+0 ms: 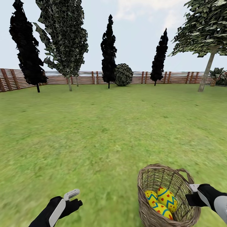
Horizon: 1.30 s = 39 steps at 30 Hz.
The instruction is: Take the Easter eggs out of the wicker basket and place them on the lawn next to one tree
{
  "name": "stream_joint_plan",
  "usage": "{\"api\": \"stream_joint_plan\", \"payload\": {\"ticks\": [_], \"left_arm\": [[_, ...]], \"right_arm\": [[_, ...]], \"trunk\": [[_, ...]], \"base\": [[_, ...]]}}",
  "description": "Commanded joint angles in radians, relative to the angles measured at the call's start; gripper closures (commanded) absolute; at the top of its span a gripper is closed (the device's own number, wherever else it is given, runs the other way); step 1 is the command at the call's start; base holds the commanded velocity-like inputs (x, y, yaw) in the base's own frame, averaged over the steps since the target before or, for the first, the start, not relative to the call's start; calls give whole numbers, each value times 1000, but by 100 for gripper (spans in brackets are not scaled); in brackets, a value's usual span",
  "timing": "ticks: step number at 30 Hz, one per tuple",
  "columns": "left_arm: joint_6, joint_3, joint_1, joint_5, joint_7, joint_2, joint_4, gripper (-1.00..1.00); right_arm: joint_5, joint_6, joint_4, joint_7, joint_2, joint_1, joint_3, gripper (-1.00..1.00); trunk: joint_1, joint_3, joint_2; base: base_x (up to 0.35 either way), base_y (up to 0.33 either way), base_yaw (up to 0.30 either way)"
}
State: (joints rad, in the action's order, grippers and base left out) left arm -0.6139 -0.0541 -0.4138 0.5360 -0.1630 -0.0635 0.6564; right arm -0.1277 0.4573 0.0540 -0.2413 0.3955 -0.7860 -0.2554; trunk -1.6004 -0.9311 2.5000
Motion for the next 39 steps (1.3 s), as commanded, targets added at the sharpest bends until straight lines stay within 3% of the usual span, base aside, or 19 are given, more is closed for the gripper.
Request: {"api": "stream_joint_plan", "payload": {"ticks": [1,4,9,15,20,26,28,34,37,39], "left_arm": [[-1,-6,0,10,-9,4,2,-100],[0,-7,0,9,-9,30,-13,-100],[2,-6,0,9,-7,44,-20,-100],[2,-5,0,9,-7,51,-20,-100],[2,0,0,14,-4,55,-17,-100],[3,-1,0,15,3,57,-19,-100],[4,-3,0,10,2,59,-18,-100],[9,-6,0,9,2,78,-18,-100],[132,-6,0,9,0,82,-19,-100],[152,-7,0,10,0,81,-20,-100]], "right_arm": [[-33,9,1,-3,-2,2,-21,100],[-32,9,0,-2,-15,2,-22,100],[-32,9,0,-1,-21,2,-22,100],[-31,9,0,-1,-24,3,-22,100],[-30,9,-2,1,-44,3,-22,100],[-31,8,-2,4,-53,3,-22,100],[-30,7,-4,46,-79,3,-22,100],[-31,5,-6,105,-100,3,-22,100],[-30,4,-8,191,-117,3,-22,100],[-32,4,-9,208,-120,2,-21,100]], "trunk": [[0,-1,0],[4,6,-7],[23,21,-42],[46,40,-84],[66,56,-119],[89,74,-161],[96,79,-175],[119,98,-217],[131,107,-238],[138,113,-252]], "base": [[0,0,0],[0,0,0],[0,0,0],[0,0,0],[16,-4,0],[283,-135,11],[93,-44,104],[8,-4,147],[0,0,285],[0,0,289]]}}
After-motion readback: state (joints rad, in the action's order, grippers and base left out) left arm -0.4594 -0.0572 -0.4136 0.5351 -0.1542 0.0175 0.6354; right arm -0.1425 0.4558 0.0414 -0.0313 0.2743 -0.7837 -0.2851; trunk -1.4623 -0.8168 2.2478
